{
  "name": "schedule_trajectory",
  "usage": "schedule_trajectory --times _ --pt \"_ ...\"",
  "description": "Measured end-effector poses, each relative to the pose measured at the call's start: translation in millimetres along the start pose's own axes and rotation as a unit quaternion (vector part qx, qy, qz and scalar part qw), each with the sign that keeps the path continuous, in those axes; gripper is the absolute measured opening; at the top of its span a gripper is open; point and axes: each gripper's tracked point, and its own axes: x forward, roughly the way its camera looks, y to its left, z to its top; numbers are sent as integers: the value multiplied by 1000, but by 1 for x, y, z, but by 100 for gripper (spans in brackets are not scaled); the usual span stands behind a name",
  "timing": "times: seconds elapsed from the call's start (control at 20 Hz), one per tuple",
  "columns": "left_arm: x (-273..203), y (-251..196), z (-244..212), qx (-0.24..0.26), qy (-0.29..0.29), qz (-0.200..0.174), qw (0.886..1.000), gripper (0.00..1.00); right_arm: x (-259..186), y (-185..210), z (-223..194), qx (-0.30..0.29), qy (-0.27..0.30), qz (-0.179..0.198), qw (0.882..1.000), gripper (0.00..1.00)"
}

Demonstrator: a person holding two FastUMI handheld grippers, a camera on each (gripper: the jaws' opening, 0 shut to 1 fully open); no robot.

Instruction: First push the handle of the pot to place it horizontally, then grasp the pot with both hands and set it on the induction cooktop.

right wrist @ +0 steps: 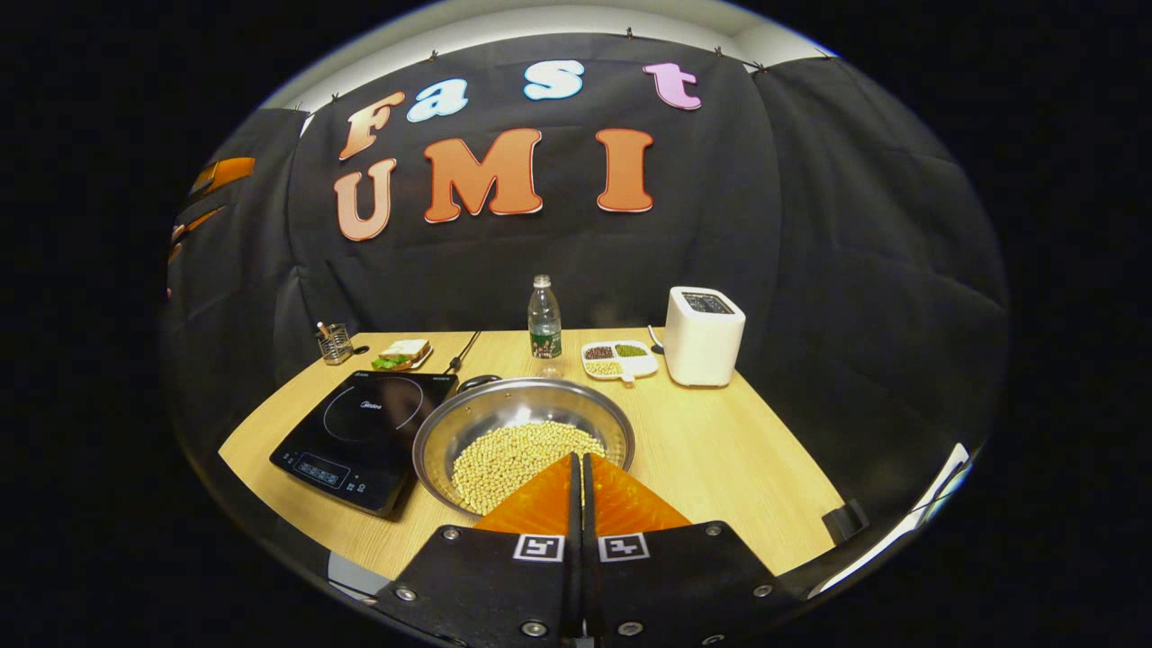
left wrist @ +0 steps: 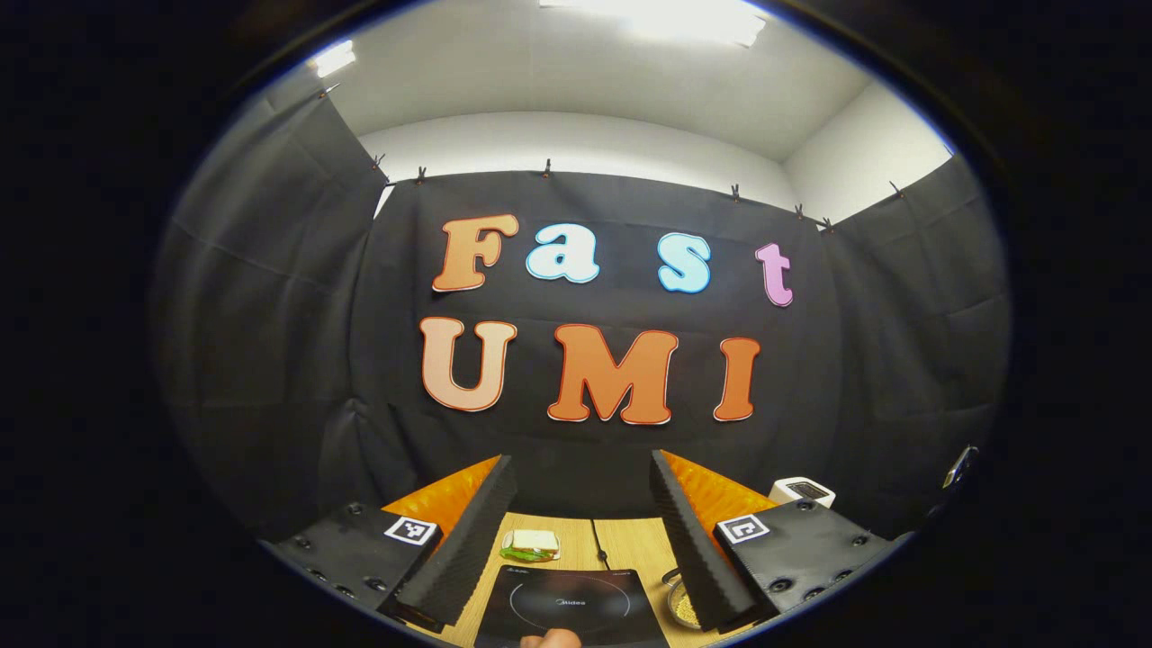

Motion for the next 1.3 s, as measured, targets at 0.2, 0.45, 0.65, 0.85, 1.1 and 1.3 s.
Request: schedule_trajectory --times 0.2,0.45,0.65,0.85,1.1,1.3 --pt "3 4 -5 3 3 5 1000 98 6 7 -24 5 30 9 1000 0" --pt "9 8 -11 0 10 11 1000 98 11 15 -54 5 68 21 997 0" --pt "14 8 -17 0 13 12 1000 98 17 22 -74 6 95 31 995 0" --pt "22 7 -25 -2 19 8 1000 98 24 29 -91 4 121 39 992 0" --pt "31 11 -32 -1 26 13 1000 98 33 31 -107 3 147 42 988 0" --pt "34 15 -33 2 23 21 1000 99 43 29 -115 8 163 36 986 0"
